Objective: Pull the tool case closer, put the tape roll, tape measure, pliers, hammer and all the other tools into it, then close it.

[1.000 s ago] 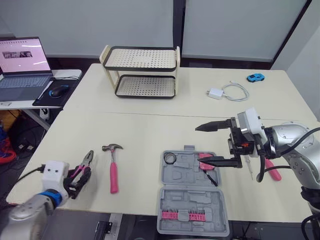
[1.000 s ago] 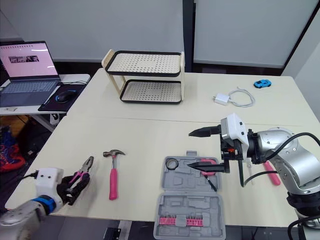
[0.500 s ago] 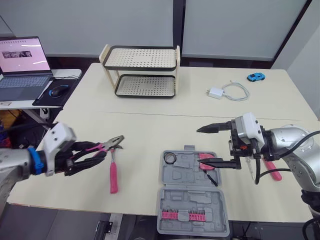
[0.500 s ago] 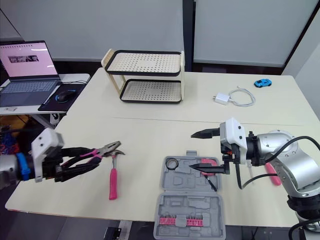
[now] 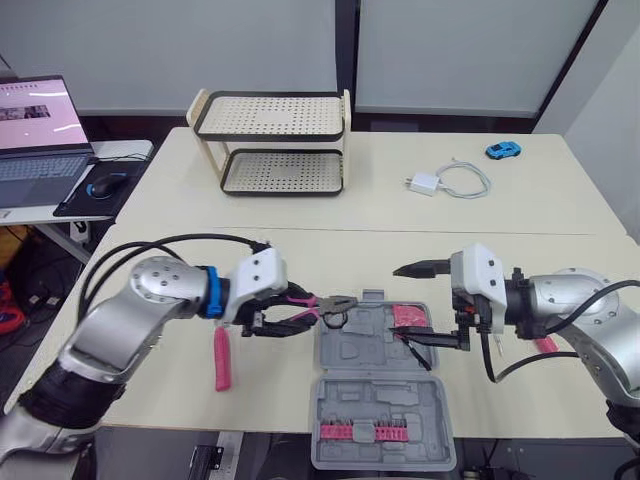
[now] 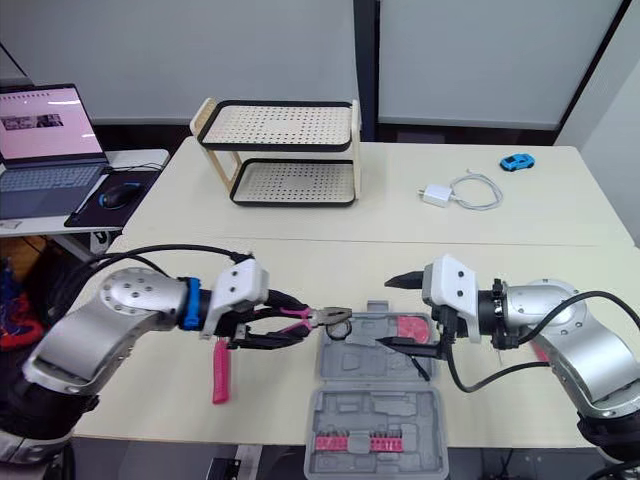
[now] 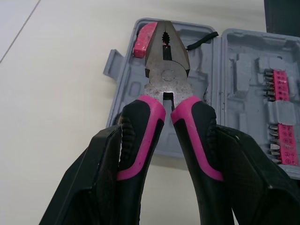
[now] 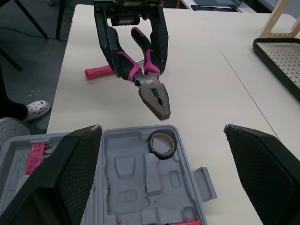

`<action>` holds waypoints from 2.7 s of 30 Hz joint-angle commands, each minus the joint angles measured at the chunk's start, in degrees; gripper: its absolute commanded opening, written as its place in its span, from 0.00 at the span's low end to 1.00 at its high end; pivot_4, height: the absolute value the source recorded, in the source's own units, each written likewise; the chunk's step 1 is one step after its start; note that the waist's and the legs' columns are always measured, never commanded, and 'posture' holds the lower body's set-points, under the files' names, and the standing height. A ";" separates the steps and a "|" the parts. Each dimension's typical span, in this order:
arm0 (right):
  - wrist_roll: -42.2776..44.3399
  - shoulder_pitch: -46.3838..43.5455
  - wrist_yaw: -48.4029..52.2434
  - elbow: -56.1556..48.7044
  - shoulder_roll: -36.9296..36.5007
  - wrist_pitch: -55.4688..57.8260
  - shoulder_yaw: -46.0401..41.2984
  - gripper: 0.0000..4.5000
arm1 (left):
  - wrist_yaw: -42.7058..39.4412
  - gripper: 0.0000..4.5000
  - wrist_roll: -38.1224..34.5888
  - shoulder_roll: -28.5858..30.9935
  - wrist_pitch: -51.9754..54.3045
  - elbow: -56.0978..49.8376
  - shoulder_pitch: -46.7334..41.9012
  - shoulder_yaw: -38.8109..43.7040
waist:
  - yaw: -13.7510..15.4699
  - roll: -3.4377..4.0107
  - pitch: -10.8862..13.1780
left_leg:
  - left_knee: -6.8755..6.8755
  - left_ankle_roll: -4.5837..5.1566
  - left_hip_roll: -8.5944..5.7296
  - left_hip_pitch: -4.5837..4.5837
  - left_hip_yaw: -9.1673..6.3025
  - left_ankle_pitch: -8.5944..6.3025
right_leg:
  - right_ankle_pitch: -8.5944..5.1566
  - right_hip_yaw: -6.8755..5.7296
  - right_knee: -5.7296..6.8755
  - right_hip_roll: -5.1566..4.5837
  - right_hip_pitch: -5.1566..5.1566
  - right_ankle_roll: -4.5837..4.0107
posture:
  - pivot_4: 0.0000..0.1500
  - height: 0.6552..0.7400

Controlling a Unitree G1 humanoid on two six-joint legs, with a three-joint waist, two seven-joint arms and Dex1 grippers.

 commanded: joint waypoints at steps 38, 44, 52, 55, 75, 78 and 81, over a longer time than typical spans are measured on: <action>-15.22 -14.88 -0.01 8.84 6.98 3.81 17.72 0.71 | -1.15 0.59 10.48 -10.55 -3.30 2.16 -8.82 -8.06 | -0.27 -0.02 0.01 | 0.07 -0.18 -0.02 0.01 -0.06 0.12 | 0.00 -0.01 0.10 0.01 -0.02 0.01 | 1.00 1.00; -15.88 -15.06 0.47 8.83 7.78 3.68 17.94 0.27 | -1.48 0.59 11.05 -10.58 -3.56 1.91 -8.48 -8.05 | -0.28 -0.02 0.01 | 0.08 -0.18 -0.03 0.02 -0.05 0.12 | 0.00 -0.02 0.10 0.01 -0.01 0.01 | 1.00 1.00; -16.15 -15.03 1.51 9.13 7.45 3.04 17.70 0.27 | -1.07 0.59 10.65 -11.14 -3.76 2.23 -7.83 -6.81 | -0.28 -0.02 0.01 | 0.09 -0.18 -0.03 0.01 -0.06 0.12 | 0.00 -0.01 0.12 0.01 -0.02 0.01 | 1.00 1.00; -16.47 -15.03 2.13 9.41 6.86 2.48 17.49 0.27 | -1.55 0.67 8.70 -11.10 -3.14 1.80 -7.21 -5.07 | -0.29 -0.02 0.01 | 0.09 -0.18 -0.03 0.01 -0.06 0.12 | 0.00 -0.01 0.12 0.01 -0.02 0.01 | 1.00 1.00; -19.70 -13.99 6.64 4.15 0.87 5.95 20.55 0.27 | -13.93 1.00 -9.42 1.15 -14.33 -2.73 19.43 21.90 | -0.22 0.01 0.00 | 0.06 -0.19 0.03 0.03 -0.06 0.12 | 0.00 0.01 0.09 0.01 -0.05 0.00 | 1.00 1.00; -21.56 -14.27 7.10 2.89 -0.44 7.89 22.77 0.27 | -11.93 1.00 -11.13 -1.79 -16.59 -2.32 20.89 24.22 | 0.04 0.01 0.00 | 0.06 -0.18 0.02 0.02 -0.09 0.11 | 0.00 -0.02 0.09 -0.01 -0.04 -0.01 | 1.00 1.00; -22.35 -14.47 7.80 1.59 -1.52 10.96 24.89 0.27 | -12.40 1.00 -11.25 -2.94 -19.53 -0.86 22.89 26.19 | -0.06 0.01 0.00 | 0.06 -0.18 0.01 0.02 -0.08 0.11 | 0.00 0.00 0.08 -0.02 -0.04 -0.01 | 1.00 1.00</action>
